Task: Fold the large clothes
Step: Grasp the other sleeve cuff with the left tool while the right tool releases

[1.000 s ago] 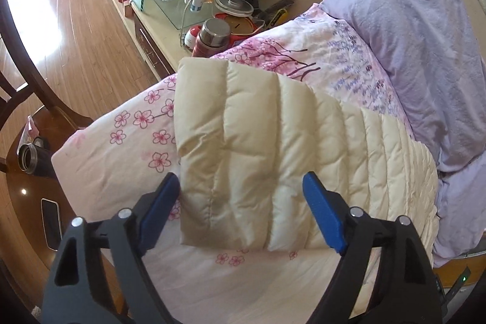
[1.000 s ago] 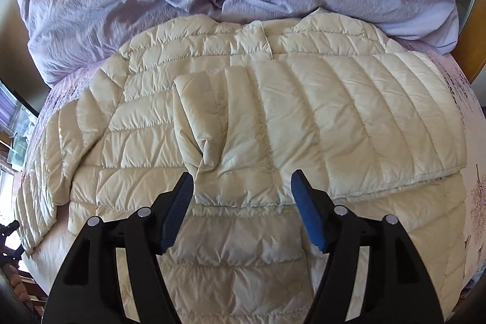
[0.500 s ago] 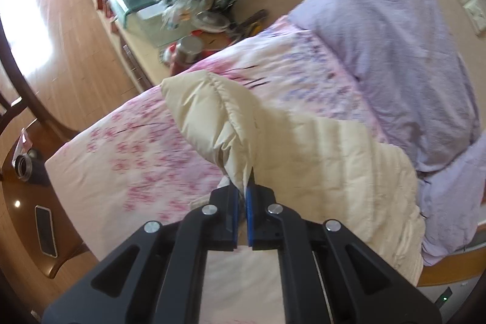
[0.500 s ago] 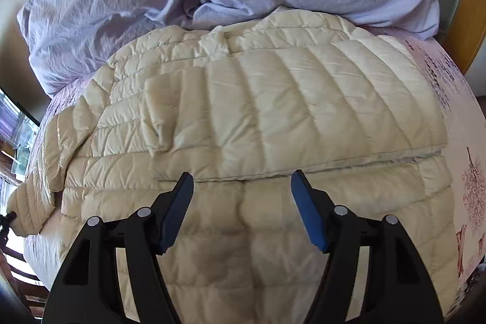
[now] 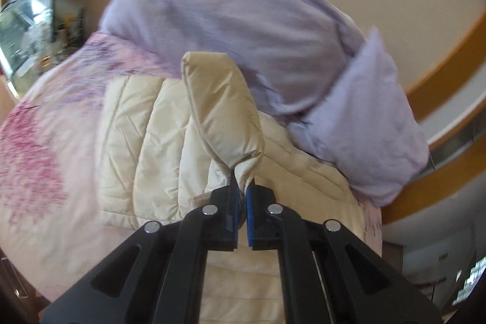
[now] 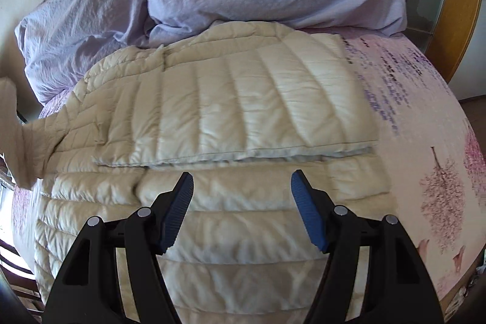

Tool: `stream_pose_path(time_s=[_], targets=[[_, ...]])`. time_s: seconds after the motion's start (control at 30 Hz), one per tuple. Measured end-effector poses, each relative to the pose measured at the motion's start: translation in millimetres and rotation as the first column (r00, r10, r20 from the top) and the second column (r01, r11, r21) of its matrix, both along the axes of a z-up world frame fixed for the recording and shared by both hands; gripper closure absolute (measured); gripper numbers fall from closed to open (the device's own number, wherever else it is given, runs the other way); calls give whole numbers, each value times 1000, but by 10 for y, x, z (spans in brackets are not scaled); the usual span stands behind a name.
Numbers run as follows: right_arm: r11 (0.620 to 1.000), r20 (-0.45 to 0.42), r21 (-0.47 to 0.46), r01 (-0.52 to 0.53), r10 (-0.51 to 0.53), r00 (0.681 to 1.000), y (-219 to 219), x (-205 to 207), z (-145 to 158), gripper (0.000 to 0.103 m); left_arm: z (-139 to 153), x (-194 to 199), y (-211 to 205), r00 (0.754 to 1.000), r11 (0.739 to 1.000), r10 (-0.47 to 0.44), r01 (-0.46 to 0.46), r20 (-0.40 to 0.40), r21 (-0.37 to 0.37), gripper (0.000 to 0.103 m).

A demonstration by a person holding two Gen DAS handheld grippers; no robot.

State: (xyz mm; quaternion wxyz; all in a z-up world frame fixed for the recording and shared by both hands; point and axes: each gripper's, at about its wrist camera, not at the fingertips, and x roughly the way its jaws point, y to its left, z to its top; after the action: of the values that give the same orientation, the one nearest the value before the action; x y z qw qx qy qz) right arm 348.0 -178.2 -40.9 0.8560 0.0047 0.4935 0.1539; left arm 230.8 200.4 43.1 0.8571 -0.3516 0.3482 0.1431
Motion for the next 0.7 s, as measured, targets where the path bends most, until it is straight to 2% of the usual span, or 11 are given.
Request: stream_pose_path(time_s=[0.17, 0.3, 0.43, 0.7], targets=[[999, -15, 14, 43, -43, 999, -379, 91, -64, 35, -78, 561, -741, 993, 993, -121, 121, -17, -6, 99], [997, -26, 21, 74, -74, 997, -635, 146, -104, 35, -188, 840, -1187, 981, 982, -187, 187, -43, -15, 99], [995, -34, 25, 95, -94, 995, -829, 174, -131, 35, -349, 996, -1481, 969, 973, -232, 230, -83, -27, 99], [993, -51, 33, 114, -113, 992, -1021, 226, -170, 35, -623, 1184, -1815, 945, 960, -280, 280, -167, -25, 99]])
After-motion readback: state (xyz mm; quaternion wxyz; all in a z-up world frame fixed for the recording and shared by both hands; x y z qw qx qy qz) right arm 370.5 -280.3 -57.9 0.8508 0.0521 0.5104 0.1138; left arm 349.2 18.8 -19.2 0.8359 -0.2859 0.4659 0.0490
